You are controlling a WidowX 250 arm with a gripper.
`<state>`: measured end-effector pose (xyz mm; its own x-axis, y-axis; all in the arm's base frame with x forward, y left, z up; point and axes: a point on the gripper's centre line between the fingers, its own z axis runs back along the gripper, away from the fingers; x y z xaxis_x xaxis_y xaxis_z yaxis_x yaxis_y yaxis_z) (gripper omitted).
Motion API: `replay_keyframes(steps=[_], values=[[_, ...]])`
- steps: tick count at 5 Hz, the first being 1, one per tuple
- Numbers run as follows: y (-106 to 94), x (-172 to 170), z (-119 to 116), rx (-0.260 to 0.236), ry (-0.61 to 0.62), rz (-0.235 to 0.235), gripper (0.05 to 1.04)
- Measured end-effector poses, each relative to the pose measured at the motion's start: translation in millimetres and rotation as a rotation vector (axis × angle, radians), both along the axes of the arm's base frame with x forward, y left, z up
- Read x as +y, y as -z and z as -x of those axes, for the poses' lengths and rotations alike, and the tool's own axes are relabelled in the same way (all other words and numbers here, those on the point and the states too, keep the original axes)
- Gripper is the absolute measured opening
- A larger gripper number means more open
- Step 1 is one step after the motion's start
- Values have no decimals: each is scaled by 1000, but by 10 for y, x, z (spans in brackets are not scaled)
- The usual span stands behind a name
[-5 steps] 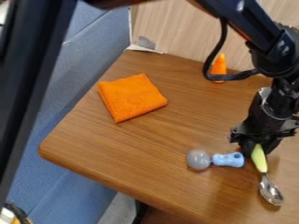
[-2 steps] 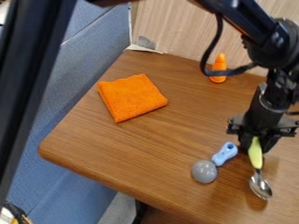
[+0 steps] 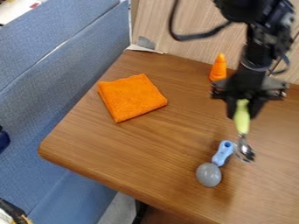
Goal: Move the yellow spoon and place it on the orange towel
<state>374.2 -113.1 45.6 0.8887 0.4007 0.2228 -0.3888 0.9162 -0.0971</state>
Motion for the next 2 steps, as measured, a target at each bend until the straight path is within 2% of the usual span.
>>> replay_keyframes(steps=[1,2], values=[[-164,434,-32,-45,-89,-28,416],[-230,894,-100,-35,-172,-67,416]])
